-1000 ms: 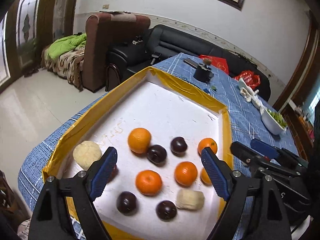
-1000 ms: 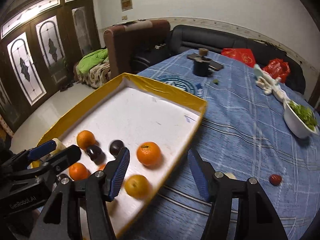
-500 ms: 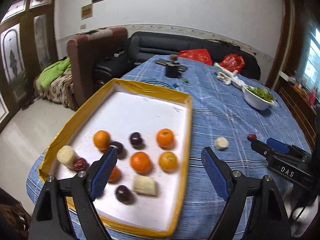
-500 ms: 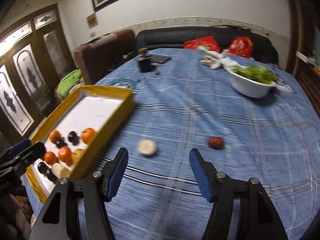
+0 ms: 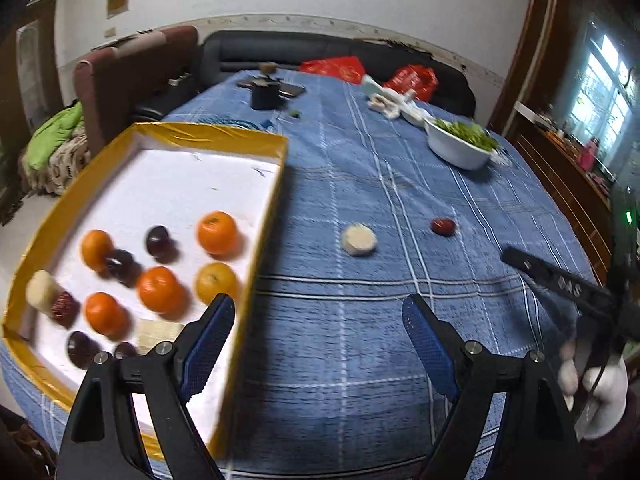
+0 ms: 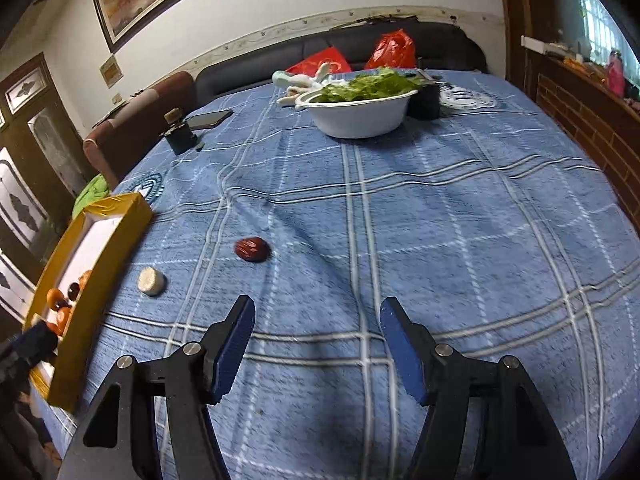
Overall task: Organize fruits
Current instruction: 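Move both tools back toward the red date and white slice, then grasp the red date with the right tool while the left tool grasps the white slice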
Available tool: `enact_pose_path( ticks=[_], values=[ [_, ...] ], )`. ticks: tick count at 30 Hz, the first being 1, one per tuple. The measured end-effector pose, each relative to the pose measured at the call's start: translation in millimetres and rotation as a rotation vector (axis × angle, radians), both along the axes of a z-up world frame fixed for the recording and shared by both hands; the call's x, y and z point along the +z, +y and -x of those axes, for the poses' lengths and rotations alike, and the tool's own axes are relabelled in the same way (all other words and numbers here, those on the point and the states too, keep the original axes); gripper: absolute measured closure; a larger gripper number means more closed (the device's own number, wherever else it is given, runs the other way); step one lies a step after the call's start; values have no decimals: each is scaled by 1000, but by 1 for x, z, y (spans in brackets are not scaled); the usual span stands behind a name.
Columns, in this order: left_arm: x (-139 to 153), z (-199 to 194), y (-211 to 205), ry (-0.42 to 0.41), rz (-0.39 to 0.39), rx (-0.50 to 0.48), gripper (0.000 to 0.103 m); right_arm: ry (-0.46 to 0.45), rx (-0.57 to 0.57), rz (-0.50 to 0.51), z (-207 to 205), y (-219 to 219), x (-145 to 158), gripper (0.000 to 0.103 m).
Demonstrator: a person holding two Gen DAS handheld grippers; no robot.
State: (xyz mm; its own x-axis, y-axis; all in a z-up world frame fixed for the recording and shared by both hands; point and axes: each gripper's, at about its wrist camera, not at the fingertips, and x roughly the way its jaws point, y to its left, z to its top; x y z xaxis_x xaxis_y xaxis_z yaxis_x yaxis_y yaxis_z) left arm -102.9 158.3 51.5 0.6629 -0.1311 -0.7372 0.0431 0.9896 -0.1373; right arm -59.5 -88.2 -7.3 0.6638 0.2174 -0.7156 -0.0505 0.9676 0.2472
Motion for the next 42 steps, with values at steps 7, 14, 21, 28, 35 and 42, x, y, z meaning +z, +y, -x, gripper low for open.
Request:
enact_pose_path(
  ticks=[7,14,21,28,35,42],
  values=[
    [-2,-3,-7,-1,2,-39,19,30,109,-6,-44,51,-5,34],
    [-5,-17,-18,5,4,-116,35,78,78,-2,-78,62,-22,50],
    [-23,-46,-32,53,-10,-131,37,42,92,71,-84,70,-25,70],
    [-34,-78,-40,88,-22,-130,37,19,111,19,-77,57,-20,70],
    [-50,-106,-43,120,-41,-109,37,9,95,-32,-73,45,-13,70],
    [-50,-107,-48,81,-74,-122,74,3,100,-41,-72,47,-10,70]
  ],
)
